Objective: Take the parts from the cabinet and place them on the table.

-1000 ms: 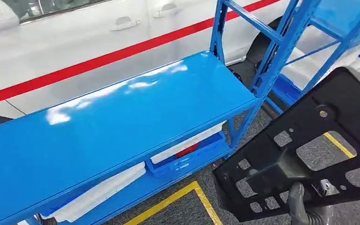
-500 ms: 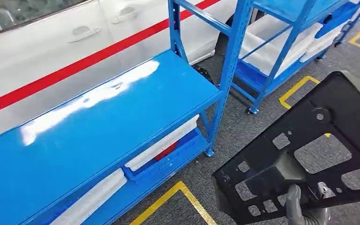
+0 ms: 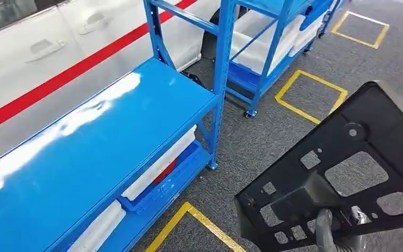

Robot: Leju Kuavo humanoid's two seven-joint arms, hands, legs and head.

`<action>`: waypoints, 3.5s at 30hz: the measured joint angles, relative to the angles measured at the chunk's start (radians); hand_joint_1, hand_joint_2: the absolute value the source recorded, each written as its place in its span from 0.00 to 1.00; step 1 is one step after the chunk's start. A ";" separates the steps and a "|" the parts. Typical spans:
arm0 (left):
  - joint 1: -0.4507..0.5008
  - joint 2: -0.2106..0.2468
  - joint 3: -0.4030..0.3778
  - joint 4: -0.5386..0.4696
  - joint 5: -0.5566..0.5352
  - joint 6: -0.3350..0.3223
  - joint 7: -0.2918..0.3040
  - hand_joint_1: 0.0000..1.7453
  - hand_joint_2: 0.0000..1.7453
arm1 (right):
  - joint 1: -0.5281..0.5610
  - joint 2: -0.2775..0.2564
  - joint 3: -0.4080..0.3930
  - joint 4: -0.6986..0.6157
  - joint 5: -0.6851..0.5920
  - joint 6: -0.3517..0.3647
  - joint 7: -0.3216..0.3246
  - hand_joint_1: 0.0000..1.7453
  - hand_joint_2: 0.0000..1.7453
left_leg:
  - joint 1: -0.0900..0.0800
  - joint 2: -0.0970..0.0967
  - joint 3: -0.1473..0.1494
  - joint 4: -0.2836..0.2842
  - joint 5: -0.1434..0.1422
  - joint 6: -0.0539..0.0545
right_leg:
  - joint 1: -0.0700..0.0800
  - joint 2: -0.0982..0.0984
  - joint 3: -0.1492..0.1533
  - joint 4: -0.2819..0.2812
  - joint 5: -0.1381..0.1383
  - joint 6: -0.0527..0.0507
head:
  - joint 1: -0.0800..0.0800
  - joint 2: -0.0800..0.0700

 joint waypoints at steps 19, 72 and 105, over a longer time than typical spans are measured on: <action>0.002 -0.003 0.024 0.000 0.020 0.002 0.006 0.00 0.00 | -0.048 -0.011 0.032 0.014 -0.019 -0.009 0.020 1.00 1.00 | 0.007 -0.172 -0.004 0.025 -0.019 -0.030 | 0.006 0.142 0.046 -0.131 0.053 -0.037 | 0.000 0.000; -0.016 -0.010 0.063 -0.002 0.041 -0.067 -0.015 0.00 0.00 | -0.129 -0.019 0.032 0.094 -0.021 0.029 0.031 1.00 1.00 | -0.001 -0.069 -0.089 0.242 -0.156 -0.043 | 0.016 0.014 0.066 -0.151 0.043 -0.065 | 0.001 0.000; 0.000 -0.009 0.057 -0.004 -0.014 -0.097 -0.041 0.00 0.00 | -0.164 -0.006 -0.005 0.108 0.018 0.028 0.031 1.00 1.00 | 0.005 -0.069 -0.138 0.347 -0.178 -0.050 | 0.015 0.053 0.057 -0.141 0.042 -0.060 | 0.001 0.000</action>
